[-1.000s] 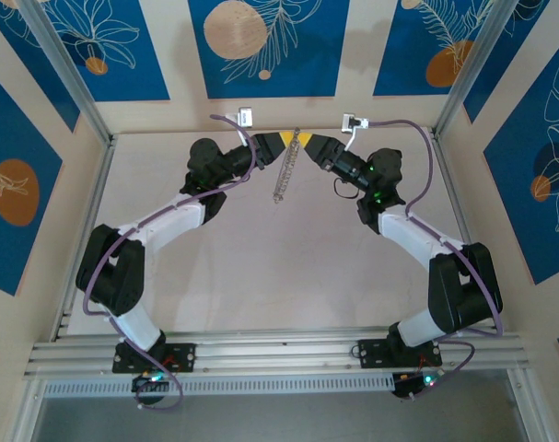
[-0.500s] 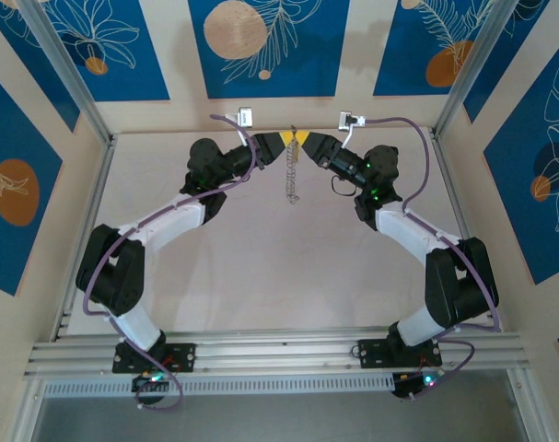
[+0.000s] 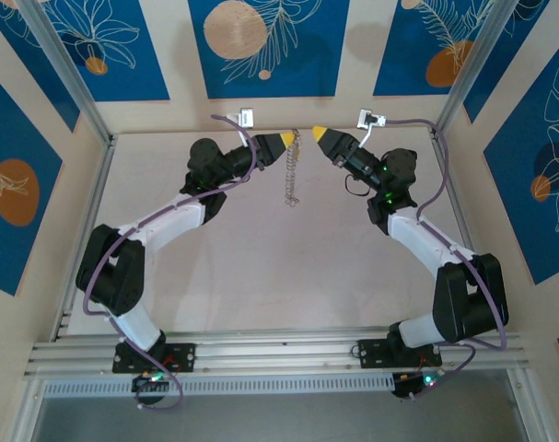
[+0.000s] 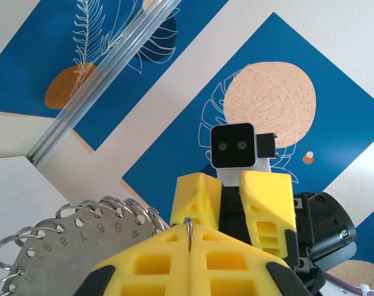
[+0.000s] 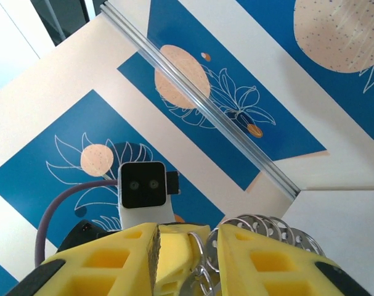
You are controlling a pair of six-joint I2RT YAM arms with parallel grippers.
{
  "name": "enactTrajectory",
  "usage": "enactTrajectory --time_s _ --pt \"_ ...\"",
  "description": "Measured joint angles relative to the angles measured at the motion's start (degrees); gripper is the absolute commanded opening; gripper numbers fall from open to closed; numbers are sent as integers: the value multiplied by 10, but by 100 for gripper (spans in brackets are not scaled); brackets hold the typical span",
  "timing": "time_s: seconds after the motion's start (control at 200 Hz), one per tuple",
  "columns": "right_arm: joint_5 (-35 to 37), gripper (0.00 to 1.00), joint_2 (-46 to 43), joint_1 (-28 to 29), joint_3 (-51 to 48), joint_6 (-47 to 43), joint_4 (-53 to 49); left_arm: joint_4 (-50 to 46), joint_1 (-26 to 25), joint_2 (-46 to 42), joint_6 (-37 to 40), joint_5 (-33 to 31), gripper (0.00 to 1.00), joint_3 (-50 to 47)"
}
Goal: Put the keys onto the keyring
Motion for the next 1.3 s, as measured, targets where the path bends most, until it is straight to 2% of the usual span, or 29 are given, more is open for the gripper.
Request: enactTrajectory --time_s 0.87,1.185,1.3 --pt "-19 30 50 32 32 -2 0 4 0 5 -15 11 0 3" --pt "-26 13 57 34 33 -1 3 3 0 5 -15 11 0 3" --pt "-29 1 57 34 33 -1 6 3 0 5 -15 10 0 3"
